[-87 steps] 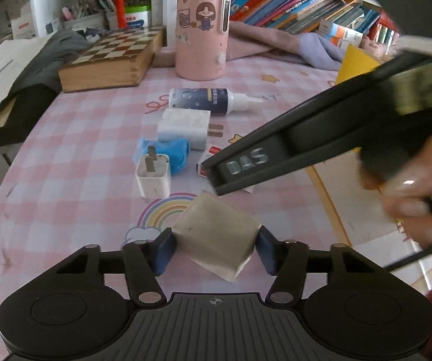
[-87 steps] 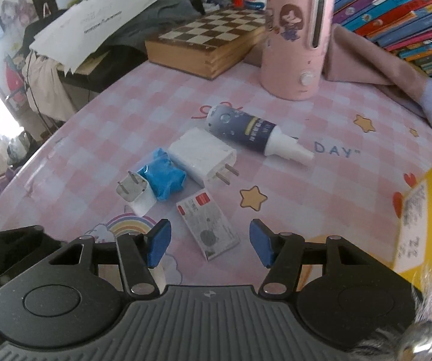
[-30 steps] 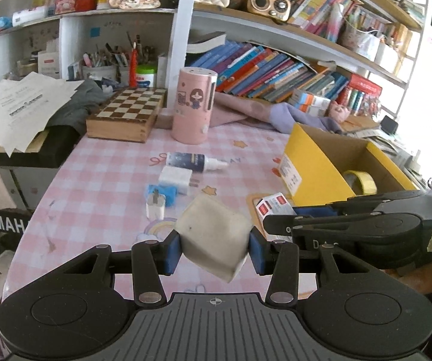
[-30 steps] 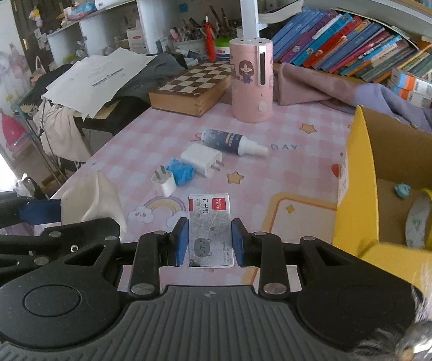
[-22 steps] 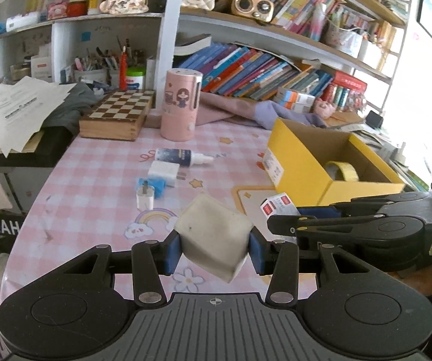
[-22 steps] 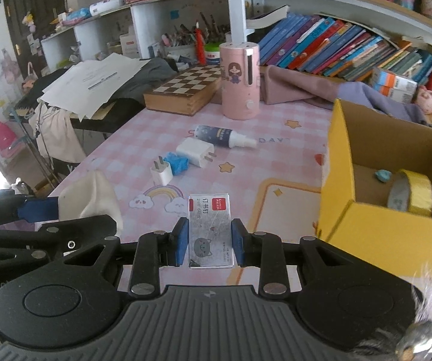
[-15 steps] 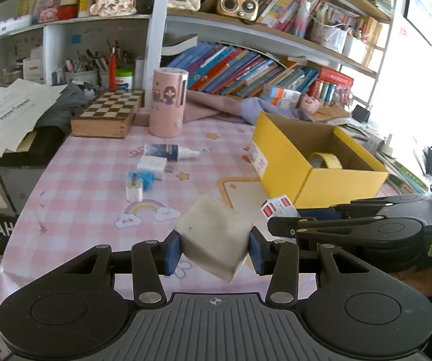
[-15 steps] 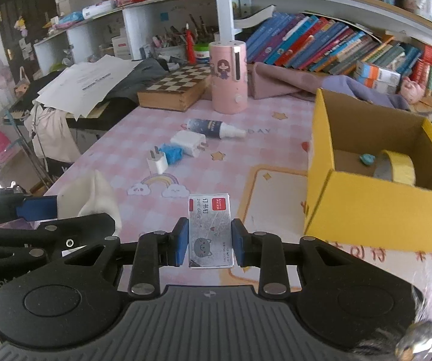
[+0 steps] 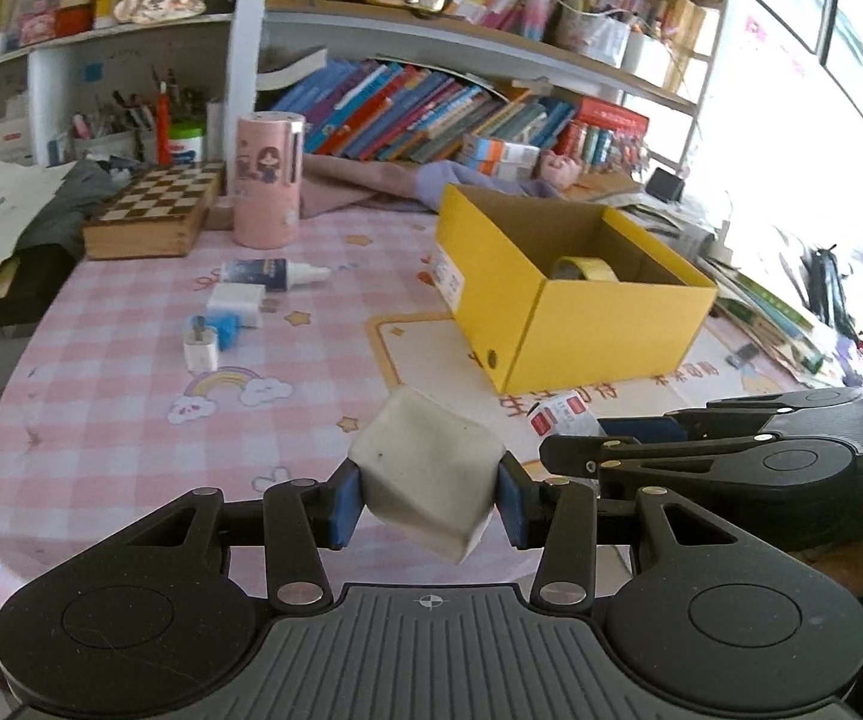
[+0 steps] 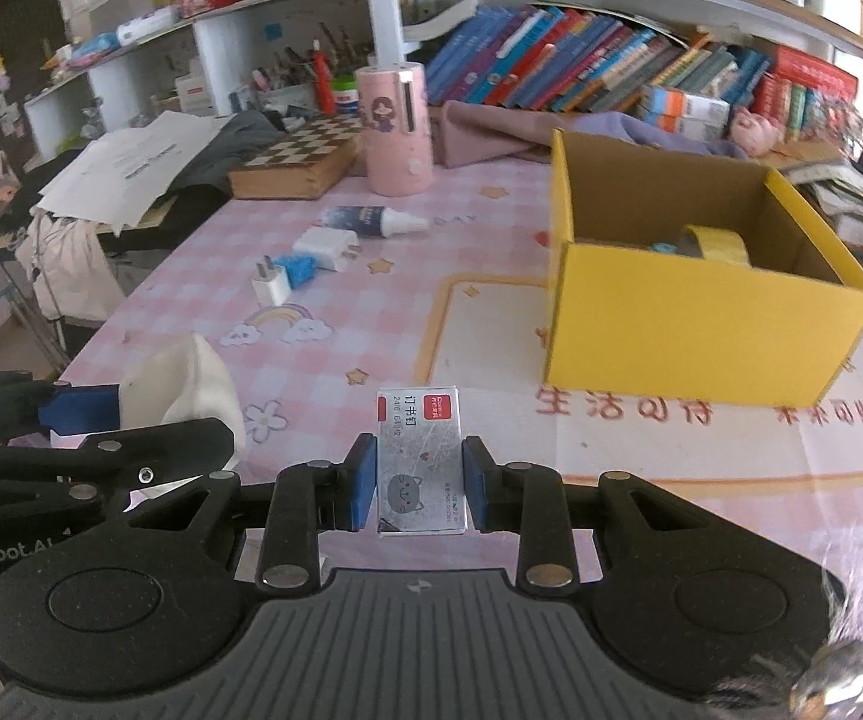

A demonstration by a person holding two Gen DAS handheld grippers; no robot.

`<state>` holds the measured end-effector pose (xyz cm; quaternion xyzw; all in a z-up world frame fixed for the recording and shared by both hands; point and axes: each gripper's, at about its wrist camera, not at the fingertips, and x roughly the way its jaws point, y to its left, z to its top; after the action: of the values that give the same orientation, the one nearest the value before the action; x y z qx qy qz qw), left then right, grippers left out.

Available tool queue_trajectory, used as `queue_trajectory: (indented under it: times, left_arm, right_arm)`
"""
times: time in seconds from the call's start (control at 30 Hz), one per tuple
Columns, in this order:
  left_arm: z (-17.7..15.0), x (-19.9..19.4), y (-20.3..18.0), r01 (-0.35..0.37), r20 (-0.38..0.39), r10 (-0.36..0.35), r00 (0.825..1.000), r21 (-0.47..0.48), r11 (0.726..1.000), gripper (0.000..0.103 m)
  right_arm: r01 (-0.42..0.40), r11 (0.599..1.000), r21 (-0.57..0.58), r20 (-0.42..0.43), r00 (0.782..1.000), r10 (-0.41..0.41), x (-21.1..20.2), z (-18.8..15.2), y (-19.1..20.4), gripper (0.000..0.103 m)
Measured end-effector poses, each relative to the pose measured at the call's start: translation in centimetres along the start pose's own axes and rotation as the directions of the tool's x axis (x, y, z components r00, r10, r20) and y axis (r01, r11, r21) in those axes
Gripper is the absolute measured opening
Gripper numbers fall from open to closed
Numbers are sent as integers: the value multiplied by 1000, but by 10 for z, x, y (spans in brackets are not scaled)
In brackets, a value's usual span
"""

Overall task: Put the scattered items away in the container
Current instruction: 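Carry eraser in left tool while right tool carries card packet toward the yellow box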

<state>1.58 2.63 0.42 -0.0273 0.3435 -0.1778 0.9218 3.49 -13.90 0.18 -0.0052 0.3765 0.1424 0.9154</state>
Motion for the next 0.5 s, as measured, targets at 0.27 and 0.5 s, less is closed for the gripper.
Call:
queue_trajectory:
  times: [0.27,0.5]
  left_arm:
    - [-1,12,-17,73,-33,-72,997,44,996,44]
    - [-2,19,-32,125,-54,-122,991,76,989,44]
  right_arm:
    - [59,997,46,-21,998,-58,-10,-16,-15,28]
    - [112,990,90,-26,994,-110,-22,-26,-27,28]
